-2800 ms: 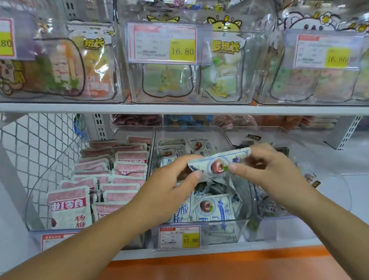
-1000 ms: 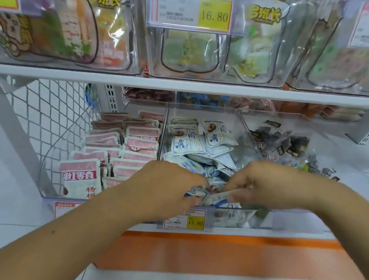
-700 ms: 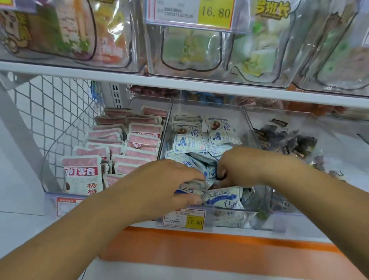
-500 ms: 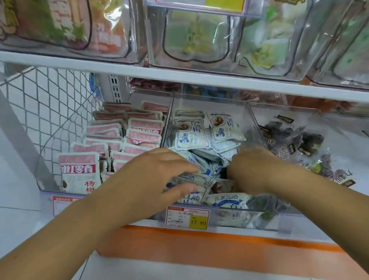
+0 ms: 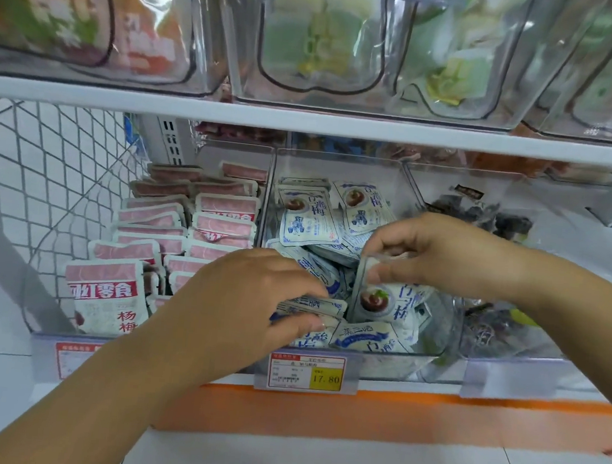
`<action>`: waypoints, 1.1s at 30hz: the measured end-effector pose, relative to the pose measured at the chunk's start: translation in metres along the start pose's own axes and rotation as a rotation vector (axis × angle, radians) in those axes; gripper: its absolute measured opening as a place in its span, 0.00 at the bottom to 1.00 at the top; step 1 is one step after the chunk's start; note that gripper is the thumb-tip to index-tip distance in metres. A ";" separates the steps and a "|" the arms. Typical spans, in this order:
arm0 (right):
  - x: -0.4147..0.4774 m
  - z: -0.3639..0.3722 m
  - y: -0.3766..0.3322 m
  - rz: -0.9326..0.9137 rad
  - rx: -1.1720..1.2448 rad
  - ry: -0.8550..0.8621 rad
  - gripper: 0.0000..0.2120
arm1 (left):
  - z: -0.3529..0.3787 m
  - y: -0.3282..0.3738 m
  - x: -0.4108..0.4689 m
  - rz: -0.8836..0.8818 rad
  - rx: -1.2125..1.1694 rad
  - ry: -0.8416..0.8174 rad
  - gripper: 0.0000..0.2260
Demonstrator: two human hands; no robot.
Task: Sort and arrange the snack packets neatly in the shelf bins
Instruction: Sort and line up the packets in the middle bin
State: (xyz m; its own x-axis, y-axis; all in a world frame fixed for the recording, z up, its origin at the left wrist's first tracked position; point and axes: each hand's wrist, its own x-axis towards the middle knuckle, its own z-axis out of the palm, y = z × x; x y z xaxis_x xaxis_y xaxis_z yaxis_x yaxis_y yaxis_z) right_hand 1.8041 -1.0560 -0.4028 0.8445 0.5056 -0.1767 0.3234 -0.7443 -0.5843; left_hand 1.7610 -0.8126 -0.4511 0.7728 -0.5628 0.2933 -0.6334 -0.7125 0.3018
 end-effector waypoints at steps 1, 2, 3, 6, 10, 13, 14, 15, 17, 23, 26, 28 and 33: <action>0.002 0.004 -0.002 0.002 -0.030 -0.081 0.04 | 0.001 0.001 -0.001 -0.008 0.012 0.006 0.18; 0.004 0.009 -0.002 0.012 -0.071 -0.161 0.04 | 0.002 0.002 -0.001 -0.016 0.023 0.011 0.18; 0.005 0.014 -0.002 0.032 -0.107 -0.222 0.05 | 0.003 0.004 -0.002 -0.024 0.034 0.007 0.20; 0.007 0.015 -0.003 0.107 -0.067 -0.311 0.10 | 0.000 0.007 0.000 -0.053 0.044 -0.060 0.25; 0.006 0.003 -0.016 0.177 -0.175 -0.469 0.25 | 0.000 0.001 0.001 -0.011 0.081 -0.092 0.27; 0.004 0.000 -0.022 0.214 -0.271 -0.506 0.35 | 0.001 -0.003 0.002 -0.004 0.098 -0.040 0.19; 0.003 0.001 -0.022 0.210 -0.305 -0.481 0.35 | 0.003 -0.005 0.003 -0.002 0.109 -0.025 0.18; 0.003 0.004 -0.020 0.189 -0.351 -0.440 0.32 | 0.004 -0.005 0.003 -0.001 0.116 -0.022 0.17; 0.002 0.007 -0.016 0.103 -0.453 -0.358 0.23 | 0.003 -0.004 0.004 0.005 0.106 -0.026 0.14; -0.012 0.003 -0.011 0.053 -0.505 -0.248 0.15 | -0.003 -0.002 -0.010 0.075 0.050 -0.072 0.10; -0.010 0.004 -0.018 0.082 -0.559 -0.310 0.17 | -0.002 -0.004 -0.014 0.095 0.014 -0.073 0.12; -0.002 0.002 -0.027 0.061 -0.537 -0.365 0.18 | -0.003 -0.005 -0.016 0.080 -0.016 -0.090 0.12; 0.035 0.013 -0.041 -0.111 -0.221 -0.232 0.09 | 0.001 -0.004 -0.014 0.089 0.034 -0.093 0.12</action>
State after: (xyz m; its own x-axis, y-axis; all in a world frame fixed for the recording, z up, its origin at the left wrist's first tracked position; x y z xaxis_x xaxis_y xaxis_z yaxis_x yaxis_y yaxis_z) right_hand 1.8149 -1.0020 -0.3958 0.6878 0.6554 -0.3121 0.5138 -0.7432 -0.4284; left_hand 1.7529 -0.8022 -0.4570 0.7148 -0.6599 0.2314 -0.6993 -0.6709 0.2468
